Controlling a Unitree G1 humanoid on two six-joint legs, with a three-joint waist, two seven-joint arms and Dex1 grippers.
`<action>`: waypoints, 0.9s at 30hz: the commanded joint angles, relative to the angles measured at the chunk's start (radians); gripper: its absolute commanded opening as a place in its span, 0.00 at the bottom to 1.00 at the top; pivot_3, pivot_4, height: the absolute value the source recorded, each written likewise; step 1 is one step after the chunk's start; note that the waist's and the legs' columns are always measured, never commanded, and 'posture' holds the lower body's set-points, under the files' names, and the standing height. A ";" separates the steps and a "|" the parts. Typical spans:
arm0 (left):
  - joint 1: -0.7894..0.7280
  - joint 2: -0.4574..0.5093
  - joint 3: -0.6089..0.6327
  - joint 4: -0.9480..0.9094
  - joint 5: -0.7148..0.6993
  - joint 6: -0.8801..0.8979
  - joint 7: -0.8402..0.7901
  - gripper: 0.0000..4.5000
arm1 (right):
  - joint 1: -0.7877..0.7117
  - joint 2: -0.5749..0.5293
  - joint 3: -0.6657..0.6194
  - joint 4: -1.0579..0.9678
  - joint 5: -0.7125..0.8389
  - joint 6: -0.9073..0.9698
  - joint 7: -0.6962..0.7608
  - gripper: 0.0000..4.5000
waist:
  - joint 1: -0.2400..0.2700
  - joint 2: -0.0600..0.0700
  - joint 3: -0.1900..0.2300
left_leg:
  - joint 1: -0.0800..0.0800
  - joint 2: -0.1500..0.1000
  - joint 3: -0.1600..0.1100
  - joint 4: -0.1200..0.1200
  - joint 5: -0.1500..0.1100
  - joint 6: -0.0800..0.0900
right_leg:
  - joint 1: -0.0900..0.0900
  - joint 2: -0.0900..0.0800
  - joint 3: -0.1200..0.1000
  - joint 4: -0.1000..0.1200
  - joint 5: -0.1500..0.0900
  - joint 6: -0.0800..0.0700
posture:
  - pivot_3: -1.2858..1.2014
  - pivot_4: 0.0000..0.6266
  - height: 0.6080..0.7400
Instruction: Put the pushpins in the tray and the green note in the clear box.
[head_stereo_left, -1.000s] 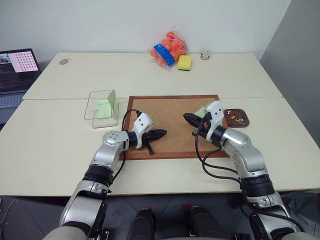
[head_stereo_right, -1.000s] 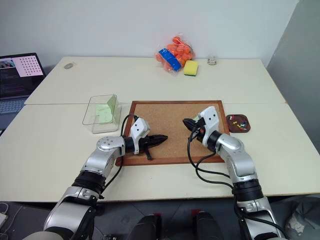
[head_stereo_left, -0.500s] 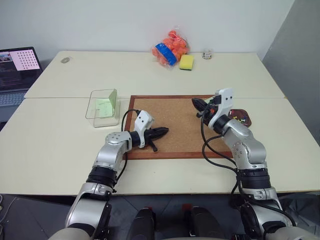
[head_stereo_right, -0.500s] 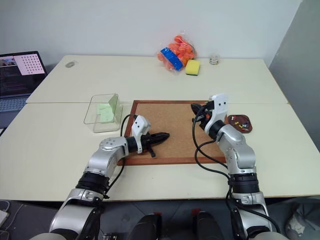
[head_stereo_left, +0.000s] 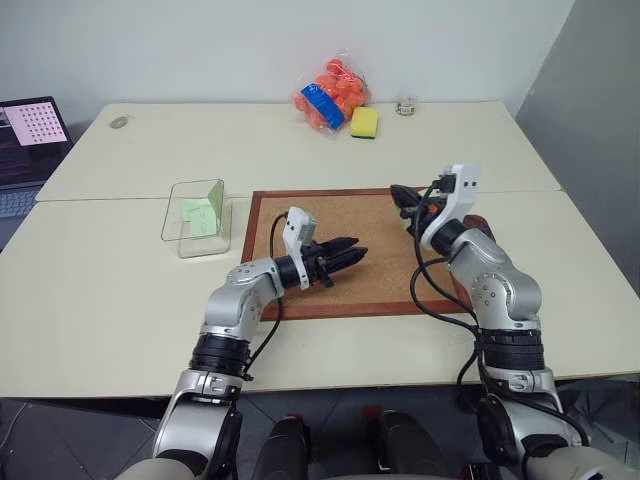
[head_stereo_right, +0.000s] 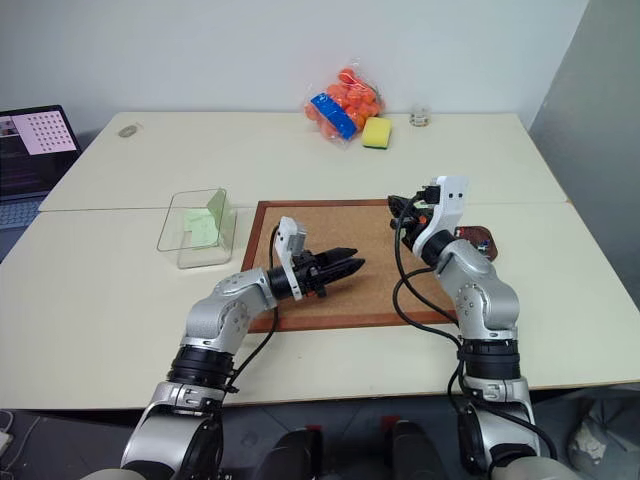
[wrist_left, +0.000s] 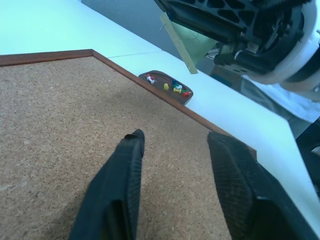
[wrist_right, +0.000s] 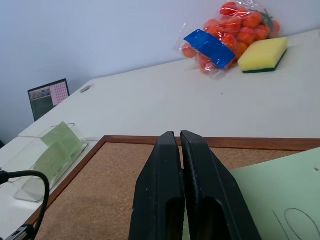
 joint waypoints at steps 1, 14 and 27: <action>-0.024 -0.018 0.016 -0.047 -0.045 0.036 0.013 0.66 | 0.012 -0.001 0.023 -0.071 0.029 0.015 0.027 0.00 | 0.001 0.000 0.000 | 0.000 0.000 0.000 0.000 0.000 0.000 | 0.000 0.000 0.000 0.000 0.000 0.000 | 0.52 0.24 1.00; -0.055 -0.113 0.050 -0.013 -0.085 0.090 0.114 0.88 | 0.072 0.048 0.074 -0.176 0.078 0.075 0.025 0.00 | 0.002 0.000 0.000 | 0.000 0.000 0.000 0.000 0.000 0.000 | 0.000 0.000 0.000 0.000 0.000 0.000 | 0.52 0.24 1.00; -0.068 -0.134 0.061 0.001 -0.106 0.105 0.109 0.85 | 0.074 0.038 0.077 -0.188 0.095 0.082 0.024 0.00 | 0.001 0.000 0.000 | 0.000 0.000 0.000 0.000 0.000 0.000 | 0.000 0.000 0.000 0.000 0.000 0.000 | 0.52 0.24 1.00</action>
